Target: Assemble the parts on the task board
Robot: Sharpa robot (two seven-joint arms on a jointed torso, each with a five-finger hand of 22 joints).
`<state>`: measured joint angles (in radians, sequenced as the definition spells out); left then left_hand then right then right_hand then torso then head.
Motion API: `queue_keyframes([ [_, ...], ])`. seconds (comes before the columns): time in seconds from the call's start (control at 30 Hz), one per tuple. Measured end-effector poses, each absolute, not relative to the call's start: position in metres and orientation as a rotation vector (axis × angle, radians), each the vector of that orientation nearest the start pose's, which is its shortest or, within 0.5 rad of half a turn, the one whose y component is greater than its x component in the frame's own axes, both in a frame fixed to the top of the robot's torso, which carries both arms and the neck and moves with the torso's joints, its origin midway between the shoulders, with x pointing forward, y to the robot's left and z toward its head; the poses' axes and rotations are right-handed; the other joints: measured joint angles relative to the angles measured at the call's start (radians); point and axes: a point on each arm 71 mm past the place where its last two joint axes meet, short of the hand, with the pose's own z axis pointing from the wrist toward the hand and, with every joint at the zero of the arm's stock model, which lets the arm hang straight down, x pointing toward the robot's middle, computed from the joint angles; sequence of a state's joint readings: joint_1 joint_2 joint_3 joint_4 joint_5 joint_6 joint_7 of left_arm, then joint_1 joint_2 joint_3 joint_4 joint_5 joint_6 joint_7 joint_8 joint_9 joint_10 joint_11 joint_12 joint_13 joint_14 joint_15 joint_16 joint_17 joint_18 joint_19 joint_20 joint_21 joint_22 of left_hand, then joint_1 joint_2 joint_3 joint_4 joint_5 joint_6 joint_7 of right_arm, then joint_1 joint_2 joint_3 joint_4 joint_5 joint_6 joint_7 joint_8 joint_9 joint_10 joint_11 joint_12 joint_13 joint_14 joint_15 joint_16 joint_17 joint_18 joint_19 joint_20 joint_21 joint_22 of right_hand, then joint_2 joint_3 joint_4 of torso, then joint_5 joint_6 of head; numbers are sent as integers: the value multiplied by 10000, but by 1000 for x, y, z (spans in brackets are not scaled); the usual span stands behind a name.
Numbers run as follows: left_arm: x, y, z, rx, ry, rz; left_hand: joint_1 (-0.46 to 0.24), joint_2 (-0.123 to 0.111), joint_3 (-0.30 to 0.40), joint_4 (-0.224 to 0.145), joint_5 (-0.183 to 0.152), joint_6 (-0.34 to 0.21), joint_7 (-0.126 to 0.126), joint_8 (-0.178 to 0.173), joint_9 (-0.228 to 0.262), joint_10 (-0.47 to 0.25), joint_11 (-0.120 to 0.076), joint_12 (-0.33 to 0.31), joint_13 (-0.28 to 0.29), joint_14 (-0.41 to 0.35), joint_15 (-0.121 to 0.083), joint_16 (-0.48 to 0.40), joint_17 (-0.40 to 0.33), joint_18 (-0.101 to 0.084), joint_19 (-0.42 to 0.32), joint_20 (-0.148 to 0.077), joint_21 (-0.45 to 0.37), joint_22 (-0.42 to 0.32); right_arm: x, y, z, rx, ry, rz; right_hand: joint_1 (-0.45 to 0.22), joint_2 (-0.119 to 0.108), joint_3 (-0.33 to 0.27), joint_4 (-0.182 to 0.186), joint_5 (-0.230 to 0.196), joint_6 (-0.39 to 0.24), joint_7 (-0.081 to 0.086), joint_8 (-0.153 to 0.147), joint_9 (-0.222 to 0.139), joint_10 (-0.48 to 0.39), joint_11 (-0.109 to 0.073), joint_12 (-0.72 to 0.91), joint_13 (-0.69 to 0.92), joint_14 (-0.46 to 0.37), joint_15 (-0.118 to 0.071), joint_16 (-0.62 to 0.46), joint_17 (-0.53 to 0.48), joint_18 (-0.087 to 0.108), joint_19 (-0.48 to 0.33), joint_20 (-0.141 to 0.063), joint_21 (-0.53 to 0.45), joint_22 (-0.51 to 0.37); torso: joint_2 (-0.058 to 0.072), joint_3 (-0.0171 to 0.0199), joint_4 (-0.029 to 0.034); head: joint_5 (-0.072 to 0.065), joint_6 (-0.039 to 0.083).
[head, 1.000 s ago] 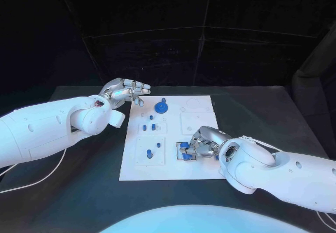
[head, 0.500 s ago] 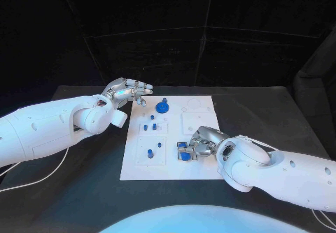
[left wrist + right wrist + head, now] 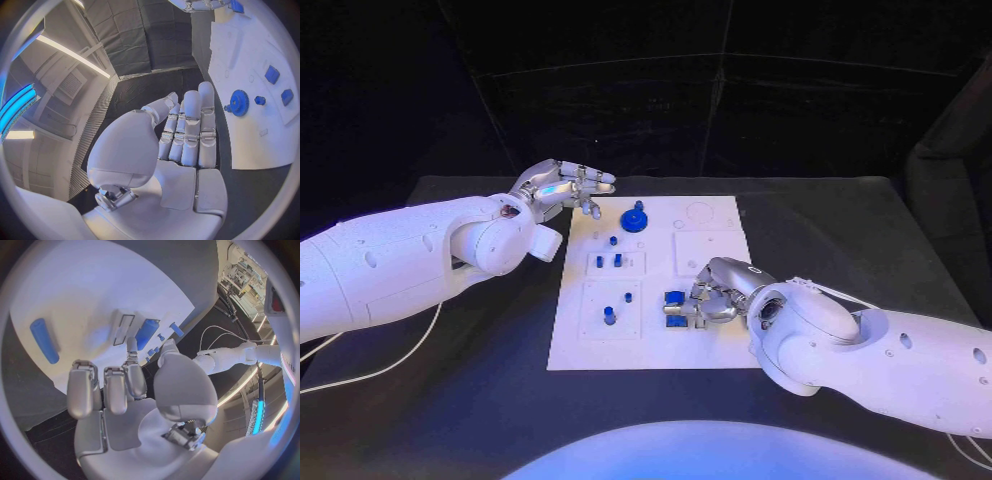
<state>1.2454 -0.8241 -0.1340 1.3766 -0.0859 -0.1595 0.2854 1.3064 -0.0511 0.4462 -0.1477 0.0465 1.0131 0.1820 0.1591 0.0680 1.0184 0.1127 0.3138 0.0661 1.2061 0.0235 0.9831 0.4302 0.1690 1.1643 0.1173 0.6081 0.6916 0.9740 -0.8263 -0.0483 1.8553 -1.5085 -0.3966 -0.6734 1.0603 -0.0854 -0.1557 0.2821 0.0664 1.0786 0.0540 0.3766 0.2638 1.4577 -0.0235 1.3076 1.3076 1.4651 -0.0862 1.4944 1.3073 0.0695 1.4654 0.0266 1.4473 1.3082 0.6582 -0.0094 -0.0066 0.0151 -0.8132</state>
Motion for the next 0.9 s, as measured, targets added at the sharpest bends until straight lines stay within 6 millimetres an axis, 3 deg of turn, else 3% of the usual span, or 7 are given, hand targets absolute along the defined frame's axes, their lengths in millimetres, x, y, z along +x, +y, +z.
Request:
queue_keyframes([
  [0.1, 508, 237, -204, -10511, 16263, -14343, 0, 0, 0, 0, 0, 0, 0, 0, 0, 0, 0, 0, 0, 0, 0, 0, 0, 1, 0, 0, 0, 0, 372, -135, -252, 1388, 19459, 5239, 735, 186, 156, -156, 186, 0, 0, -51, 66, 0, 0, 0, 0, 0, 0, 1, 0, 0, 0, 0, 0, 0, 3, -1, -5, 0, -13],
  [0.23, 508, 237, -204, -10514, 16271, -14340, 0, 0, 0, 0, 0, 0, 0, 0, 0, 0, 0, 0, 0, 0, 0, 0, 0, 0, 0, 0, 0, 0, 370, -136, -251, 1341, 19430, 5251, 1744, 261, 278, -675, 383, 0, 0, -51, 140, 0, 0, 0, 1, 0, 1, 1, 0, 0, 0, 0, 0, -1, 3, -4, -13, -1, -22],
  [0.33, 508, 237, -204, -10517, 16276, -14338, 0, 0, 0, 0, 0, 0, 0, 0, 0, 0, 0, 0, 0, 0, 0, 0, 0, 0, 0, 0, 0, 0, 369, -138, -250, 1335, 19389, 5249, 1849, 342, 241, -743, 463, -22, 22, -86, 143, 0, 0, 0, 2, 0, 1, 2, 0, 1, 0, 0, 0, -1, 3, -7, -13, -5, -30],
  [0.57, 508, 239, -204, -10531, 16275, -14313, 0, 0, 0, 0, 0, 0, 0, 0, 0, 0, 0, 0, 0, 0, 0, 0, 1, 1, 0, 0, 0, 1, 367, -165, -245, 1737, 19011, 5048, 1913, 371, 58, -702, 1239, -462, 185, -460, 110, -21, 98, -26, 3, 5, 7, 2, 6, 1, 0, 1, 0, -2, -9, -6, -21, -62, 0],
  [0.63, 508, 239, -205, -10534, 16273, -14307, 0, 0, 0, 0, 0, 0, 0, 0, 0, 0, 0, 0, 0, 0, 0, 0, 1, 0, 0, 0, 0, 1, 368, -175, -242, 1877, 18849, 4961, 1926, 384, -32, -668, 1431, -727, 275, -673, 22, -81, 185, -166, 2, 14, 133, 2, 8, 1, 5, 6, 0, -3, -13, -7, -36, -107, 19],
  [0.73, 508, 239, -205, -10535, 16279, -14303, 0, 0, 0, 0, 0, 0, 0, 0, 0, 0, 0, 0, 0, 0, 0, 0, 1, 0, 0, 0, 0, 1, 370, -193, -237, 2081, 18631, 4749, 1994, 451, -49, -676, 1508, -826, 354, -816, -31, -89, 238, -201, 3, -1, 149, -51, 7, 1, 2, 75, 0, -2, -19, -8, -46, -170, 47],
  [0.9, 507, 239, -205, -10536, 16294, -14303, 0, 0, 0, 0, 0, 0, 0, 0, 1, 0, 0, 0, 0, 0, 0, 0, 1, 1, 0, 0, 0, 1, 371, -222, -233, 2337, 18502, 4306, 2087, 545, -128, -713, 1723, -826, 354, -871, -61, -125, 274, -270, 3, 34, 184, -51, 7, 2, 0, 145, 0, -3, -32, -10, -59, -343, 91],
])
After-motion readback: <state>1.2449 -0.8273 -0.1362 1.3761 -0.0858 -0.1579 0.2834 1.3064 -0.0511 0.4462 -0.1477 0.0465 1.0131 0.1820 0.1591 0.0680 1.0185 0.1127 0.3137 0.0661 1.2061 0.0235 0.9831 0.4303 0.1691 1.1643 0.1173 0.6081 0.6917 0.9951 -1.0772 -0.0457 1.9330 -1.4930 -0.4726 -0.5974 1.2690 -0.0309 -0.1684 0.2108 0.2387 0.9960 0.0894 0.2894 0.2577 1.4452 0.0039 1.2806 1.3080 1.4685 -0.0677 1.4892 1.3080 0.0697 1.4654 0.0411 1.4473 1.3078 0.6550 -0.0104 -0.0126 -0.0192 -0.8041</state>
